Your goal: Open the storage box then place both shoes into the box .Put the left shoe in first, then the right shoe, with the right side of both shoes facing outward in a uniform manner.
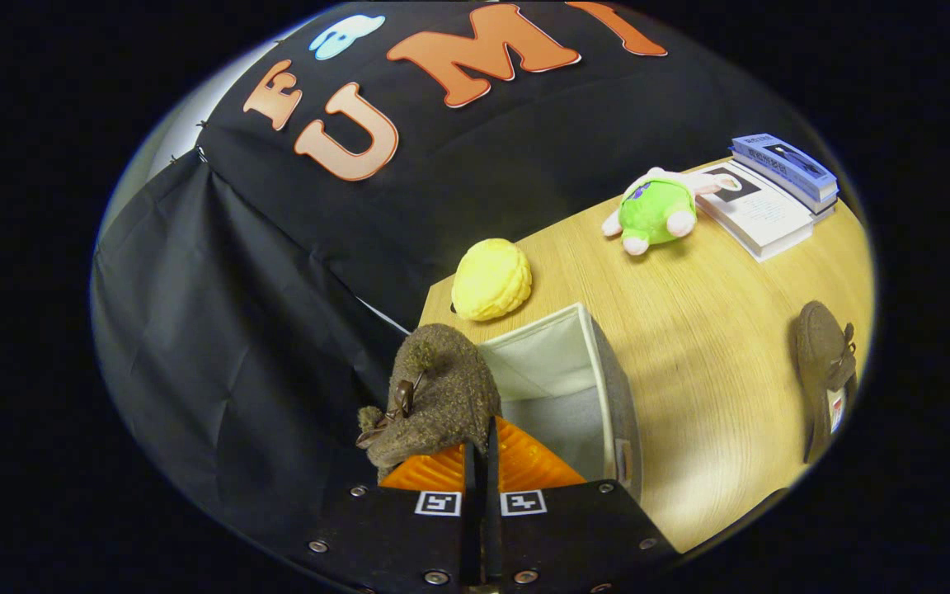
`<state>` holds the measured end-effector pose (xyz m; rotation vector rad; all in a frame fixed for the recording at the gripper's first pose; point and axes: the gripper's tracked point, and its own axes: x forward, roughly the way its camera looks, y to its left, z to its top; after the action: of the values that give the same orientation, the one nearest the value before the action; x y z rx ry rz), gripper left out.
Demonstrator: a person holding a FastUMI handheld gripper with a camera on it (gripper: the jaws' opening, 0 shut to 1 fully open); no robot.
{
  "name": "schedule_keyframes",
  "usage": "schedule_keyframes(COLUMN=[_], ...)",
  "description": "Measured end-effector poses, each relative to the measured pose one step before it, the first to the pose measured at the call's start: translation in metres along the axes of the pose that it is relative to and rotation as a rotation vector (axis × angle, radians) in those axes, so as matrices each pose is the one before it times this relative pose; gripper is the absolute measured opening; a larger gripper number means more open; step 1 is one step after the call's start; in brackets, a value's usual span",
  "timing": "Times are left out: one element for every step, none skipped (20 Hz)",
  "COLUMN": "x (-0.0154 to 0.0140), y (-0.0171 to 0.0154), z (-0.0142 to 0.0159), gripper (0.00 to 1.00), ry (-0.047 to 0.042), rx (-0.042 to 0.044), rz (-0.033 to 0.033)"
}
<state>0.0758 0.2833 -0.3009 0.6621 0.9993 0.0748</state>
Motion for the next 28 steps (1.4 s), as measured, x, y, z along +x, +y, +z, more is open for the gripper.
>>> schedule_keyframes(x=[0.00290, 0.00343, 0.00273, 0.00290, 0.00372, 0.00376, 0.00274, 0.00390, 0.00149, 0.00212, -0.00116, -0.00410, -0.00434, -0.00662, -0.00587, -0.00909, -0.01113, -0.01085, -0.01027, -0.01084, -0.01010, -0.01068, -0.01019, -0.00994, -0.00878, -0.00788, -0.00677, -0.00641], y=[0.00088, 0.00029, 0.00111, 0.00025, -0.00107, -0.00216, -0.00102, -0.00035, 0.00196, 0.00049, 0.00757, 0.00743, 0.00499, 0.00304, 0.00159, -0.00035, -0.00007, -0.00316, -0.00440, -0.00573, -0.00612, -0.00863, -0.00982, -0.01168, -0.01121, -0.01201, -0.01256, -0.01538], z=[-0.00332, -0.00442, -0.00438, -0.00482, -0.00582, -0.00493, -0.00413, -0.00448, -0.00609, -0.00510, -0.00315, -0.00073, 0.00317, 0.00613, 0.00326, 0.00591, 0.00594, 0.00734, 0.00629, 0.00637, 0.00531, 0.00583, 0.00405, 0.00338, 0.00094, 0.00249, 0.00132, 0.00162], gripper=[0.03, 0.03, 0.04, 0.06, 0.08, 0.11, 0.12, 0.19, 0.24, 0.33, 0.37, 0.45, 0.51, 0.58, 0.60, 0.64, 0.66, 0.71, 0.73, 0.77, 0.79, 0.84, 0.86, 0.89, 0.91, 0.93, 0.95, 0.96], ry=[0.00440, 0.00534, 0.00225, 0.01143, 0.01450, 0.01764, 0.01561, 0.02162, 0.02432, 0.02129, 0.01246, -0.00006, -0.01312, -0.01376, -0.01082, -0.01706, -0.02113, -0.02428, -0.02257, -0.02185, -0.01807, -0.01891, -0.01577, -0.01419, -0.01188, -0.01280, -0.01150, -0.00996], rx=[0.00157, 0.00523, 0.00191, 0.00215, 0.00287, 0.00035, -0.00507, -0.00390, -0.00679, -0.00817, -0.00935, -0.00947, -0.00761, -0.00816, -0.01196, -0.01544, -0.02074, -0.02225, -0.02189, -0.02001, -0.01522, -0.01235, -0.01096, -0.01006, -0.00551, -0.00524, -0.00602, -0.00824], rz=[-0.00610, -0.00425, -0.00048, -0.00220, -0.00420, -0.00781, -0.00755, -0.00516, 0.00297, 0.00643, 0.03485, 0.02718, 0.02237, 0.01823, 0.01192, 0.00801, 0.00623, 0.00167, -0.00018, -0.00166, -0.00309, -0.00616, -0.00875, -0.01270, -0.01429, -0.01491, -0.01757, -0.02121])
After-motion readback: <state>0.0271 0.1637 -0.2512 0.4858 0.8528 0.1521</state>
